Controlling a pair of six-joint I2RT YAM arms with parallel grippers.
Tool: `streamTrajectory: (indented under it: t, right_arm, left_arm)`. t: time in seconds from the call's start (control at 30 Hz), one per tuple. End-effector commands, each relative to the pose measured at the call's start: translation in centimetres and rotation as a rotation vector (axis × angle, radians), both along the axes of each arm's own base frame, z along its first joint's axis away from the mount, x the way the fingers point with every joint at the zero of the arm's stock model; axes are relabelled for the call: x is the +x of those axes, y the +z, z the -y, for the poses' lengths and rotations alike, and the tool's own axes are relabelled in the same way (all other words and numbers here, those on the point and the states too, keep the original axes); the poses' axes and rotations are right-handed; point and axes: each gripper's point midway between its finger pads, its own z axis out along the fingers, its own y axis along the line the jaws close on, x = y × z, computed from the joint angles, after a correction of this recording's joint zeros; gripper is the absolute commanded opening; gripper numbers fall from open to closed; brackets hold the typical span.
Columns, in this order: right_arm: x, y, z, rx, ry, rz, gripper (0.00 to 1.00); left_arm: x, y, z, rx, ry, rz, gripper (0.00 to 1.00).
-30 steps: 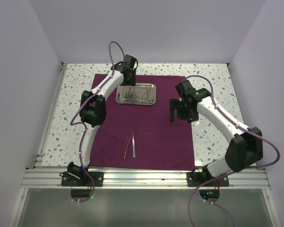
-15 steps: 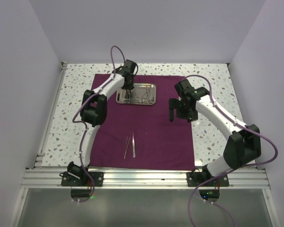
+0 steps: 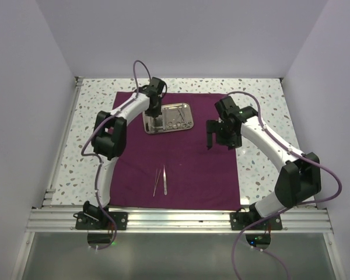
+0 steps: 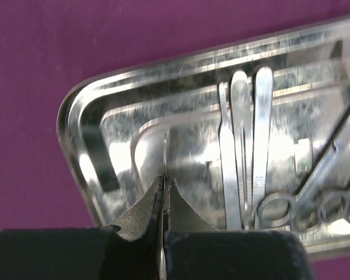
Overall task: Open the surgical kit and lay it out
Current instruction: Pick up the medical item from the container, then place the medical item in the surgical kit.
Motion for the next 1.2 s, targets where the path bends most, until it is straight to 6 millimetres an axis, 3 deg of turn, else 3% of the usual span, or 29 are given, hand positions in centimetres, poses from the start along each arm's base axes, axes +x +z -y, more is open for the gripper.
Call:
streamTrajectory:
  t: [0.0,0.03,0.07,0.1,0.17,0.23,0.27,0.3,0.33,0.37,0.43,0.47,0.53,0.57,0.6,0.67,0.7,0.77,0.83,0.87,0.93,0.97,1.03,1.07,1.13,1.17]
  right_arm:
    - [1.9,1.5,-1.5,0.062,0.030,0.056,0.89]
    - [2.3,1.9,-1.9,0.077,0.033,0.069,0.89]
    - [2.5,2.0,-2.2,0.090,0.041,0.068,0.89]
    - [2.7,2.2,-2.4,0.096,0.044,0.074,0.89]
    - [3.1,2.6,-2.7,0.112,0.049,0.087,0.89]
    - [3.2,2.9,-2.9,0.124,0.052,0.097,0.89]
    - [2.9,2.9,-3.0,0.127,0.055,0.095,0.89]
    - [2.8,2.7,-2.9,0.127,0.057,0.092,0.89]
    - [2.5,2.9,-2.8,0.131,0.056,0.097,0.89]
    - [2.3,2.8,-2.7,0.132,0.057,0.097,0.89]
    - [1.6,2.5,-2.5,0.136,0.062,0.092,0.89]
    - [1.3,2.4,-2.5,0.137,0.065,0.089,0.89]
    - [0.4,1.6,-2.1,0.134,0.066,0.069,0.89]
    - [0.0,1.7,-2.0,0.139,0.069,0.072,0.89]
    - [-0.5,1.2,-1.9,0.135,0.073,0.057,0.89]
    - [-1.1,1.2,-1.6,0.135,0.076,0.058,0.89]
    - [-1.5,0.8,-1.4,0.131,0.077,0.047,0.89]
    - [-1.9,0.7,-1.2,0.129,0.076,0.048,0.89]
    - [-2.4,0.6,-1.0,0.127,0.076,0.040,0.89]
    - [-2.4,0.8,-1.0,0.129,0.076,0.045,0.89]
    - [-2.7,1.0,-0.8,0.127,0.069,0.047,0.89]
    - [-2.7,1.1,-0.7,0.128,0.064,0.050,0.89]
    - [-2.9,1.3,-0.6,0.127,0.054,0.053,0.89]
    - [-2.9,1.3,-0.5,0.123,0.047,0.055,0.89]
    - [-3.1,1.7,-0.3,0.124,0.033,0.063,0.89]
    - [-3.1,1.7,-0.2,0.120,0.028,0.068,0.89]
  left_arm:
    - [-2.2,6.9,-0.1,-0.058,-0.008,0.028,0.00]
    - [-3.0,9.4,-0.2,-0.084,0.001,0.057,0.00]
    - [-4.7,8.8,-0.5,-0.081,0.006,0.022,0.00]
    - [-5.7,11.3,-0.7,-0.106,0.008,0.063,0.00]
    - [-7.9,12.1,-0.2,-0.141,0.014,0.070,0.00]
    - [-11.5,12.3,0.4,-0.182,0.010,0.059,0.00]
    - [-13.7,10.6,0.2,-0.171,0.015,0.012,0.00]
    - [-15.4,11.6,1.4,-0.205,0.004,0.027,0.00]
    - [-16.8,11.3,1.9,-0.208,-0.004,0.020,0.00]
    - [-18.9,9.4,1.9,-0.189,-0.007,-0.026,0.00]
    - [-22.0,8.9,3.8,-0.221,-0.021,-0.042,0.00]
    - [-24.0,6.9,3.4,-0.204,-0.015,-0.092,0.00]
    - [-26.2,6.3,4.9,-0.264,-0.009,-0.109,0.00]
    - [-27.5,4.9,4.6,-0.258,-0.004,-0.137,0.00]
    - [-28.1,4.9,5.5,-0.291,-0.002,-0.131,0.00]
    - [-29.0,4.0,5.5,-0.284,0.012,-0.148,0.00]
    - [-29.2,3.9,5.7,-0.285,0.013,-0.149,0.00]
    - [-29.0,4.1,6.1,-0.291,0.020,-0.139,0.12]
    - [-28.5,4.6,6.1,-0.282,0.022,-0.123,0.31]
    - [-27.7,5.7,6.8,-0.296,0.019,-0.098,0.51]
    - [-26.6,6.5,6.8,-0.265,0.011,-0.065,0.62]
    - [-25.3,8.3,7.5,-0.280,0.003,-0.025,0.68]
    - [-23.5,8.6,7.2,-0.232,-0.003,-0.007,0.70]
    - [-22.0,10.0,7.7,-0.248,-0.007,0.023,0.68]
    - [-19.3,9.4,6.7,-0.222,0.003,0.013,0.65]
    - [-17.5,10.6,7.0,-0.242,0.006,0.037,0.60]
